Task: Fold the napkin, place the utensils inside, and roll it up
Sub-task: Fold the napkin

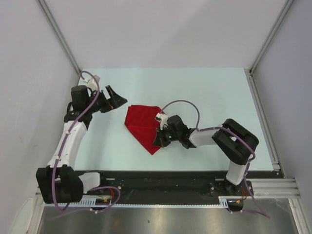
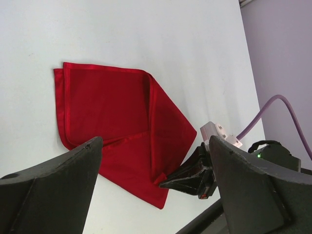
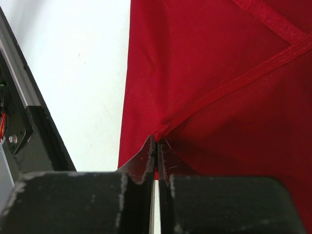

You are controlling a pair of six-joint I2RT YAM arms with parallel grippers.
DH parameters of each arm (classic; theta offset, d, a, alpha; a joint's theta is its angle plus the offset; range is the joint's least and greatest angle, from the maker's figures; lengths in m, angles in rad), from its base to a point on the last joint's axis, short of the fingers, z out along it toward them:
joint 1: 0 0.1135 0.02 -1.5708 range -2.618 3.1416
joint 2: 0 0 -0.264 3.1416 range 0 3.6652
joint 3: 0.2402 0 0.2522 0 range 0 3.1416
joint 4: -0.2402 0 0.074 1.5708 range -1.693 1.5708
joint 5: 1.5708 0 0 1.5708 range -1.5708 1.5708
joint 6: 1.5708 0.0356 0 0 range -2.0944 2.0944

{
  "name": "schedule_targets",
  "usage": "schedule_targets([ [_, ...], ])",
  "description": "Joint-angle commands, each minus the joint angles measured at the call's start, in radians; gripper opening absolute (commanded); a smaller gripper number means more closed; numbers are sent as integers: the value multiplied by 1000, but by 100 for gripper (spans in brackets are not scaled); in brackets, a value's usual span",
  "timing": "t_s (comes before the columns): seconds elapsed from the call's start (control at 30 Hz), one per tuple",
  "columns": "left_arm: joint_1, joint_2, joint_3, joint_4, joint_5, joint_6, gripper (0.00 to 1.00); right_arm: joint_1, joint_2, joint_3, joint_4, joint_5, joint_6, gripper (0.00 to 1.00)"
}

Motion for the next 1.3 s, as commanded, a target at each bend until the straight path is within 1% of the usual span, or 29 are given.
schedule_targets([
  [0.0, -6, 3, -14, 39, 15, -11, 95, 18, -35, -3, -13, 12, -47, 0],
  [0.13, -6, 9, -16, 40, 15, -13, 95, 29, -35, 1, -18, 8, -56, 0],
  [0.17, -6, 9, -16, 42, 15, -13, 95, 31, -35, 4, -22, 8, -58, 2],
  [0.2, -8, 12, -16, 40, 14, -13, 95, 34, -39, 8, -27, 6, -61, 11],
  [0.27, -8, 12, -17, 40, 12, -13, 95, 40, -47, 11, -41, 8, -65, 24],
  [0.3, -8, 14, -17, 40, 9, -13, 95, 41, -61, 11, -47, 9, -67, 34],
  [0.37, -9, 17, -19, 40, 9, -13, 95, 41, -85, 10, -67, 12, -75, 43],
  [0.4, -11, 17, -19, 39, 6, -13, 95, 41, -98, 10, -82, 9, -78, 50],
  [0.47, -14, 23, -20, 39, 3, -13, 95, 41, -144, 16, -100, 2, -88, 55],
  [0.5, -15, 24, -20, 39, 1, -13, 95, 41, -163, 19, -122, -8, -91, 61],
  [0.6, -20, 31, -22, 36, -3, -11, 95, 41, -236, 46, -165, -28, -117, 67],
  [0.63, -21, 32, -20, 34, -6, -11, 95, 40, -265, 62, -183, -20, -128, 68],
  [0.73, -24, 40, -22, 33, -12, -10, 95, -15, -305, 68, -206, 24, -133, 71],
  [0.8, -29, 44, -22, 31, -20, -7, 95, -102, -308, 53, -159, 17, -102, 72],
  [0.83, -35, 46, -22, 27, -32, -5, 95, -132, -293, 59, -154, 28, -89, 72],
  [0.87, -37, 52, -22, 22, -40, -2, 95, -188, -274, 63, -145, 9, -81, 73],
  [0.93, -37, 60, -20, 16, -60, 4, 95, -236, -230, 97, -160, 5, -78, 73],
  [0.97, -37, 72, -20, 10, -61, 5, 95, -259, -164, 138, -174, -29, -81, 73],
  [1.03, -37, 87, -16, 8, -57, 7, 95, -325, -93, 177, -177, -55, -72, 73],
  [1.07, -37, 93, -14, 4, -54, 7, 95, -346, -35, 203, -151, -110, -67, 72],
  [1.13, -38, 107, -13, 1, -55, 10, 95, -412, 23, 214, -93, -168, -13, 72],
  [1.17, -38, 109, -14, -1, -58, 10, 95, -432, 46, 217, -18, -237, 13, 73],
  [1.2, -38, 109, -14, -1, -61, 12, 95, -452, 100, 224, 11, -265, 34, 73],
  [1.27, -38, 113, -14, -1, -63, 12, 95, -491, 151, 246, 28, -299, 73, 73],
])
